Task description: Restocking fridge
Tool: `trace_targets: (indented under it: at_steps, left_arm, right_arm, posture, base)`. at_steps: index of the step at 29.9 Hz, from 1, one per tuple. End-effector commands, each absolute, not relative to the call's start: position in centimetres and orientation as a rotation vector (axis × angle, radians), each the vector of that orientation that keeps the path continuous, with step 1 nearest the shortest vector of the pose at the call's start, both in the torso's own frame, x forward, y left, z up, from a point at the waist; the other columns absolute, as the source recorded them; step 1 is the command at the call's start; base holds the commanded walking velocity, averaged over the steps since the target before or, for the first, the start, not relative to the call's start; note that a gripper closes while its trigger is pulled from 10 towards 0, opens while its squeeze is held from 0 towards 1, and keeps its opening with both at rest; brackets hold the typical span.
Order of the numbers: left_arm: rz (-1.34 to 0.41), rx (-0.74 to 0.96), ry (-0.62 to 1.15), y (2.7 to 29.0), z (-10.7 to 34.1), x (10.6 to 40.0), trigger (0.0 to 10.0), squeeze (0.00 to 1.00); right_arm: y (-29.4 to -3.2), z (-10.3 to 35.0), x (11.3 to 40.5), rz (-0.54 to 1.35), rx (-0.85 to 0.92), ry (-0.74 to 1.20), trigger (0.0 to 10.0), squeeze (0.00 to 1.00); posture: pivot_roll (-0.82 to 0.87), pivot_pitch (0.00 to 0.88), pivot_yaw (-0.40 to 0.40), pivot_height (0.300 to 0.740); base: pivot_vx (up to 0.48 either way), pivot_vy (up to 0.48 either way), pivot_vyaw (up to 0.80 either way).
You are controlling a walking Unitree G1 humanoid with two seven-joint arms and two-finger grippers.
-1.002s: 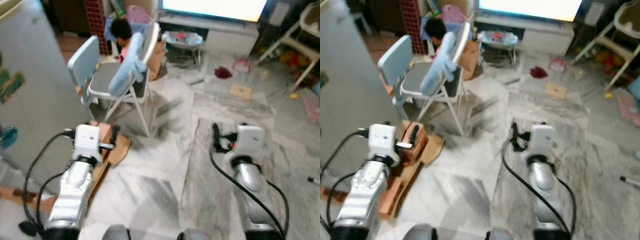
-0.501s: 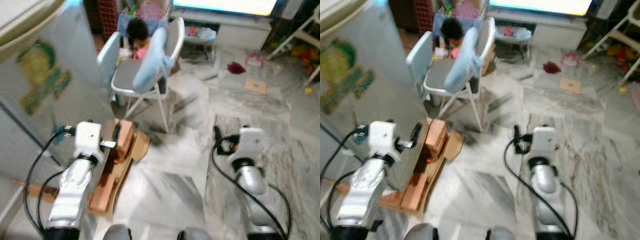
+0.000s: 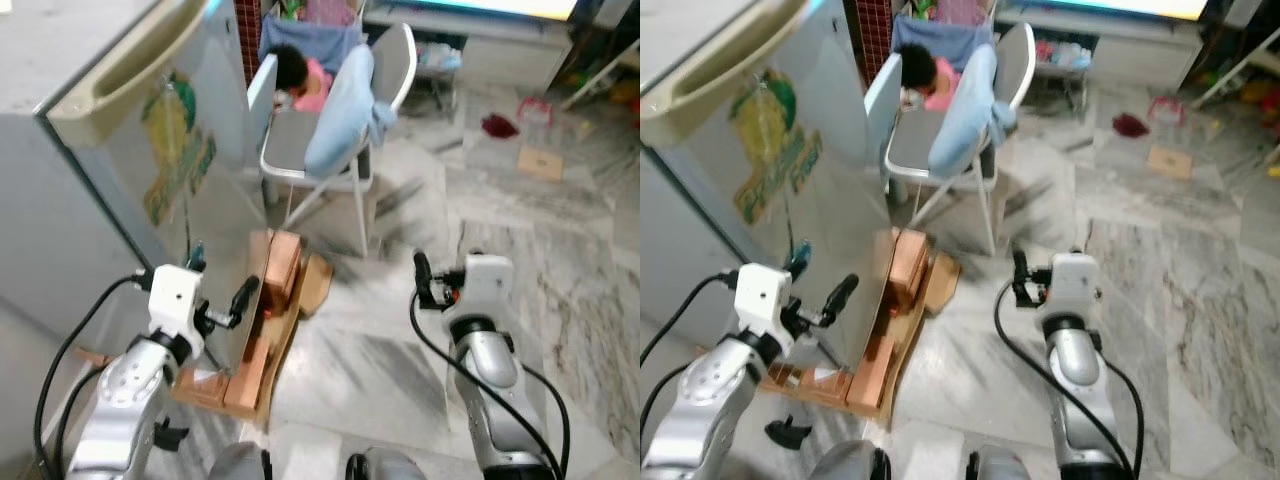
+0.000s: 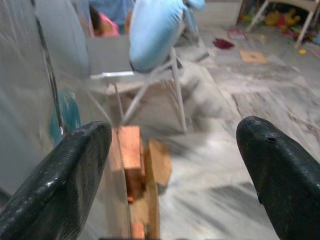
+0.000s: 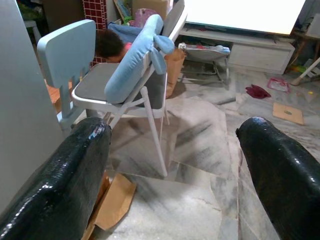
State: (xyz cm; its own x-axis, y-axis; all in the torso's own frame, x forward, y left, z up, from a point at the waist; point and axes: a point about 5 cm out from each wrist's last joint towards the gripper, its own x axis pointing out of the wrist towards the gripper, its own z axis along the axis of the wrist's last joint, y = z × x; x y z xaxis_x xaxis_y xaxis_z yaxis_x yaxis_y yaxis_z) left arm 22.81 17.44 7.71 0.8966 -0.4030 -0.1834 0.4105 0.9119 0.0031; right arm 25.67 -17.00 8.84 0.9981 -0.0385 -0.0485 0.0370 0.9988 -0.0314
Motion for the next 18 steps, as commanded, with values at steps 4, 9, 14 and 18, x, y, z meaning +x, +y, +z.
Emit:
trace_targets:
  at_steps: [4, 9, 14, 18]
  left_arm:
    - [-0.457, 0.064, 0.206, 17.8, 7.6, 22.1, 10.0, 0.0]
    - [-0.215, 0.092, 0.198, 20.8, 7.4, 22.8, 10.0, 0.0]
    - [-0.075, 0.029, 0.244, 22.9, 6.7, 22.8, 10.0, 0.0]
    - [0.036, 0.031, 0.259, 24.5, 6.3, 22.4, 10.0, 0.0]
  right_arm:
    - [-17.7, 8.8, 25.5, -0.056, -0.041, 0.063, 10.0, 0.0]
    - [-17.7, 8.7, 25.5, -0.055, -0.047, 0.068, 10.0, 0.0]
    - [-17.7, 8.7, 25.5, -0.052, -0.049, 0.071, 10.0, 0.0]
    - [-17.9, 8.7, 25.3, -0.044, -0.05, 0.079, 10.0, 0.0]
  posture:
    - [0.04, 0.091, -0.009, 0.74]
    - [0.04, 0.096, -0.013, 0.74]
    - [0.04, 0.097, -0.014, 0.74]
    - [0.04, 0.099, -0.013, 0.74]
  base:
    - [0.0, 0.0, 0.0]
    - [0.0, 0.0, 0.0]
    - [0.0, 0.0, 0.0]
    - [0.0, 0.0, 0.0]
